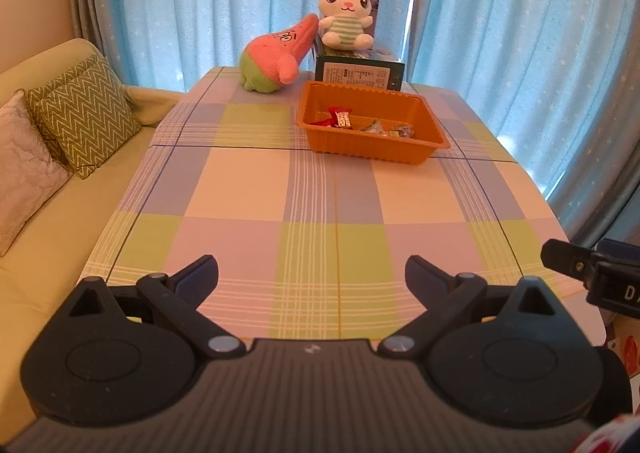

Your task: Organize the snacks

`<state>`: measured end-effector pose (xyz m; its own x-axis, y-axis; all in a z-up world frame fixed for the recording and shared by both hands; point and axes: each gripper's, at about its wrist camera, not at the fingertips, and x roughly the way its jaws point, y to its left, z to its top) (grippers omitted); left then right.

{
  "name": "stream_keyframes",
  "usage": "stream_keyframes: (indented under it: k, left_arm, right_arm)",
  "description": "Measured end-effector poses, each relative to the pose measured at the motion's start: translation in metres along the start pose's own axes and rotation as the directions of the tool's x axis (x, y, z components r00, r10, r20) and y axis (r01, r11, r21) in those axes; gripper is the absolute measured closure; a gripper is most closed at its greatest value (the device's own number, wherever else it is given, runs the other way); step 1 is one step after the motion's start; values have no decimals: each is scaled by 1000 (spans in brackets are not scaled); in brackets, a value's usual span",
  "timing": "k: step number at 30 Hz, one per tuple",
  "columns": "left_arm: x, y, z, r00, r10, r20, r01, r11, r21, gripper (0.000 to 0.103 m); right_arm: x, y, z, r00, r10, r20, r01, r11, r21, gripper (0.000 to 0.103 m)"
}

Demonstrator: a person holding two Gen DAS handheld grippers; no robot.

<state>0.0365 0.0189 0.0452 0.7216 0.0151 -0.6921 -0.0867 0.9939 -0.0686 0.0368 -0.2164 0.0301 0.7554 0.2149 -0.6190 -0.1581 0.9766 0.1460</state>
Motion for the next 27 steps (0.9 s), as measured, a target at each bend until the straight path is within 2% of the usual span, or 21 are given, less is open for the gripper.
stream_keyframes:
  k: [27]
  left_arm:
    - [2, -2, -7, 1000, -10, -2, 10, 1000, 2, 3]
  right_arm:
    - [3, 4, -3, 1000, -7, -11, 7, 1000, -17, 16]
